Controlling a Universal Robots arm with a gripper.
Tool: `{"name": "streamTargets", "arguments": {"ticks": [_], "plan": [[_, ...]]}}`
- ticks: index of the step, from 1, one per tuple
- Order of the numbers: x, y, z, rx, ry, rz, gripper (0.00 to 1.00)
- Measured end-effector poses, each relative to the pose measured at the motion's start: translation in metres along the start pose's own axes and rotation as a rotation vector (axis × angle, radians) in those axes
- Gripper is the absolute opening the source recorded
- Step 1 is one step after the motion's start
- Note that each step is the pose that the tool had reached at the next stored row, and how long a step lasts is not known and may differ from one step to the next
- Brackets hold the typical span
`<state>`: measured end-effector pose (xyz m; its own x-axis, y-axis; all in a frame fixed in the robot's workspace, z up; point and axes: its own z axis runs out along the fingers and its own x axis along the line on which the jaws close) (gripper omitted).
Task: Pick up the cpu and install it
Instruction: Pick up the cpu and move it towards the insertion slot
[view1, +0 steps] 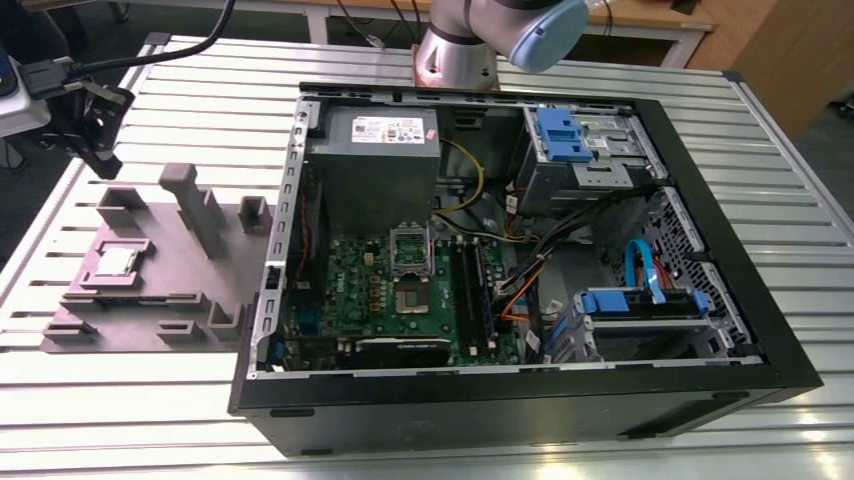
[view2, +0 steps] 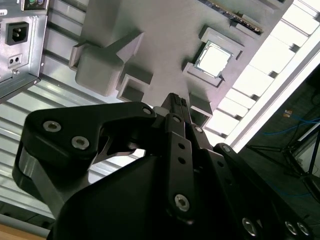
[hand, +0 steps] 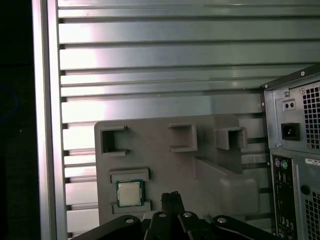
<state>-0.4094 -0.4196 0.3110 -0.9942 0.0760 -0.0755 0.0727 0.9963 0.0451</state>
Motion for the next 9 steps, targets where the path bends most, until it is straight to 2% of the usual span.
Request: {"name": "streamTargets", "arguments": {"ticks": [6,7,8,9], "plan": [[0.0003,0.0000,0.0001,0.0002,0.0003,0.000,0.10],[0.0003,0.0000,0.0003,0.0002,0.0026,0.000,0.10],[0.0003,0.0000,0.0003,0.0009,0.0124,0.000,0.10],[0.0003,0.0000,0.0005,0.0023,0.0294,0.001,0.10]]}}
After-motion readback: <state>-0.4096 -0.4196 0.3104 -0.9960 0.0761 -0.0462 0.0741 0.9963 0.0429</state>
